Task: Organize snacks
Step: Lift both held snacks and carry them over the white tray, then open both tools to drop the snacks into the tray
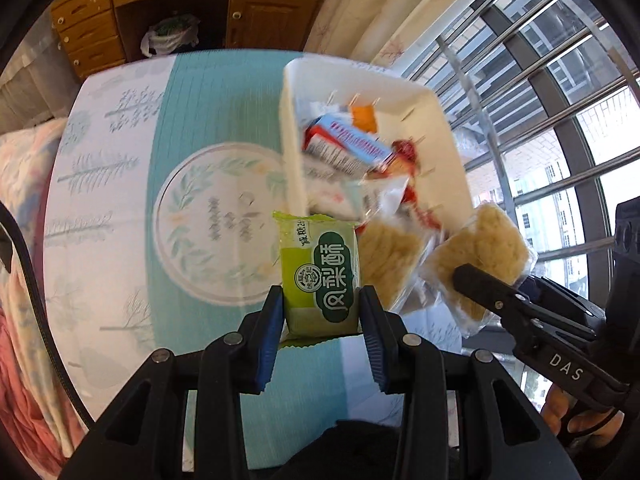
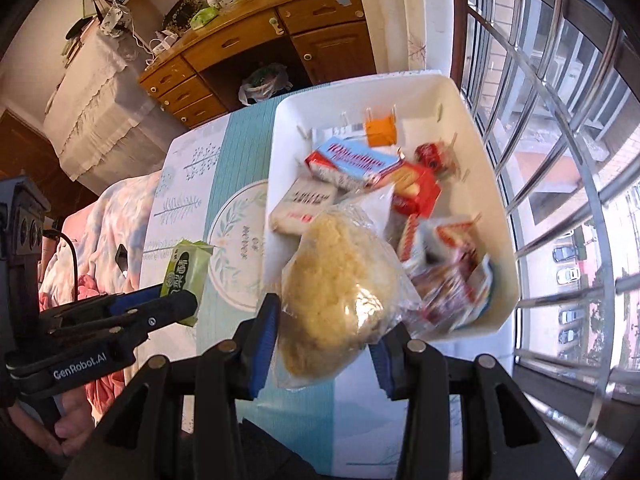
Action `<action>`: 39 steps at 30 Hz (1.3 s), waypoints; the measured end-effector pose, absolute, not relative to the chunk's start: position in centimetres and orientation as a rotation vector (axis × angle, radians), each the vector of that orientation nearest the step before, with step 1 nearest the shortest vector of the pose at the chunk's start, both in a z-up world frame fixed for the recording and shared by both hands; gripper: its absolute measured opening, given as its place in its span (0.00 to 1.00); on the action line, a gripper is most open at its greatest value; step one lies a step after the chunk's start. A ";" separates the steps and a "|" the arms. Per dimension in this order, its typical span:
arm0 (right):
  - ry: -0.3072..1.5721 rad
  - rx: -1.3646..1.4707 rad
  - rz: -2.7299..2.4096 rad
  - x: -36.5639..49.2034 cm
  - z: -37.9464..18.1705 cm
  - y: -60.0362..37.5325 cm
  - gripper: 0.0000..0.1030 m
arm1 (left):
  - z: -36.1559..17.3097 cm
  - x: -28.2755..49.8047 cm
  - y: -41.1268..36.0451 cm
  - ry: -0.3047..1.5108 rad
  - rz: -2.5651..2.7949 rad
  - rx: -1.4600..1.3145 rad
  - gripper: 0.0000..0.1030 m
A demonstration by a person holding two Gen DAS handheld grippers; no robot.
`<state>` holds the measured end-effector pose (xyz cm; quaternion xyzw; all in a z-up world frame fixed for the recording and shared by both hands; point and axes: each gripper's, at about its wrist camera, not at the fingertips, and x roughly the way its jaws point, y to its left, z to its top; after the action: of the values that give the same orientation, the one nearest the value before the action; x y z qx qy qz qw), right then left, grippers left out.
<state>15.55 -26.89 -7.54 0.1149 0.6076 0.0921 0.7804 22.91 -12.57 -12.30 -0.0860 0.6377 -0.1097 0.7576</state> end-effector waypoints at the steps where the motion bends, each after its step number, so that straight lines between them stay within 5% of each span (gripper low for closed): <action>1: 1.309 0.249 0.207 16.1 -7.5 -27.5 0.41 | -12.1 23.4 -13.0 1.383 -0.237 -0.189 0.35; 19: 1.345 0.284 0.308 23.4 -9.8 -31.9 0.43 | -11.6 32.5 -18.7 1.326 -0.209 -0.192 0.36; 24: 1.350 0.331 0.328 24.0 -10.4 -32.8 0.43 | -11.6 32.7 -18.6 1.315 -0.204 -0.226 0.58; 28: 1.356 0.357 0.319 23.8 -10.6 -32.9 0.57 | -11.6 31.9 -17.4 1.324 -0.175 -0.255 0.62; 39: 1.363 0.371 0.332 21.0 -9.5 -29.9 0.60 | -10.3 25.7 -10.8 1.299 -0.081 -0.309 0.70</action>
<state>20.98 -29.85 -9.49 0.1696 0.6234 0.1517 0.7481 25.68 -10.83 -10.35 -0.1433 0.6022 -0.0376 0.7845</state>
